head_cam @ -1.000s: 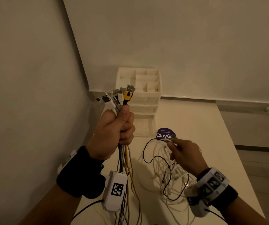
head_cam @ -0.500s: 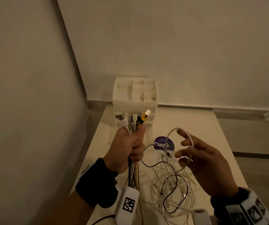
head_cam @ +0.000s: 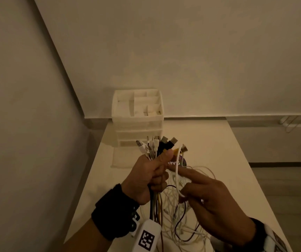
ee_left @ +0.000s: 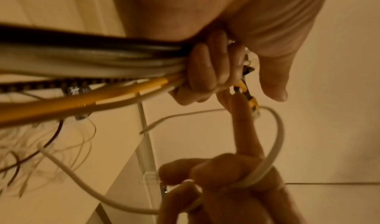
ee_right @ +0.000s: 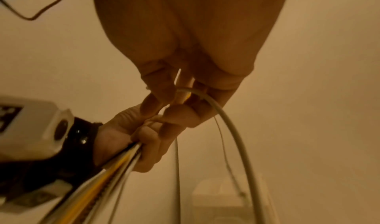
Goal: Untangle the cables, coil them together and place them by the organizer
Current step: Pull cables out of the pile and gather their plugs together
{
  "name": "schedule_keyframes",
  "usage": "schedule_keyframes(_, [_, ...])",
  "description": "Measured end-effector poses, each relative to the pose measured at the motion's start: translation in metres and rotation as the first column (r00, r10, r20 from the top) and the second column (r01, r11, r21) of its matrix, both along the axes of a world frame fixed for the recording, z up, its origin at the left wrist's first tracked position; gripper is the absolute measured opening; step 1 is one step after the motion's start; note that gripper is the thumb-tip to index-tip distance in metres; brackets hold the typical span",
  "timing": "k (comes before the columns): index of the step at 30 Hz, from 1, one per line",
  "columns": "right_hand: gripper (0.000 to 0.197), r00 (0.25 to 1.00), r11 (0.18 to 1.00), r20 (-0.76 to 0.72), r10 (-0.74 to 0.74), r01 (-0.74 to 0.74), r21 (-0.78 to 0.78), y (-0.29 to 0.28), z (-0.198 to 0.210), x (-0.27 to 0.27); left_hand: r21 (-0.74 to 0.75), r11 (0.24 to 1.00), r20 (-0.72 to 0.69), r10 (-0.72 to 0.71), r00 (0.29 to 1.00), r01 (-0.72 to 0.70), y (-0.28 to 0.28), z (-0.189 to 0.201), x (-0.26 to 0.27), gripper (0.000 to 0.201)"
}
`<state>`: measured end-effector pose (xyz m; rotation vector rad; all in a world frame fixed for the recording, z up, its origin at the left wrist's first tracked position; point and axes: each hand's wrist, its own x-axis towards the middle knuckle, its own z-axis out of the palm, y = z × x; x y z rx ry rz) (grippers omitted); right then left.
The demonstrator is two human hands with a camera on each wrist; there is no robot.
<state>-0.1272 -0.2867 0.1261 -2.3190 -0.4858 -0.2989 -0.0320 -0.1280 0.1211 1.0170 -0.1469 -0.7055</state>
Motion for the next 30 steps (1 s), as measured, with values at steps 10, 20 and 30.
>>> schedule_keyframes(10, [0.021, 0.998, 0.966, -0.002, -0.067, 0.065, -0.249, 0.002, 0.001, 0.002, 0.162, 0.983, 0.153, -0.117, 0.981, 0.092, -0.005, -0.001, 0.000, 0.024])
schedule_keyframes(20, [0.062, 0.863, 0.583, -0.434, 0.257, 0.220, 0.782, -0.018, -0.011, 0.014, 0.289, 0.957, 0.203, -0.087, 0.975, 0.025, -0.002, -0.003, 0.001, 0.012])
schedule_keyframes(30, [0.031, 0.923, 0.254, -0.369, -0.110, 0.384, 0.887, -0.008, 0.007, 0.033, 0.252, 0.963, 0.155, 0.061, 0.986, -0.099, -0.004, -0.004, -0.001, 0.035])
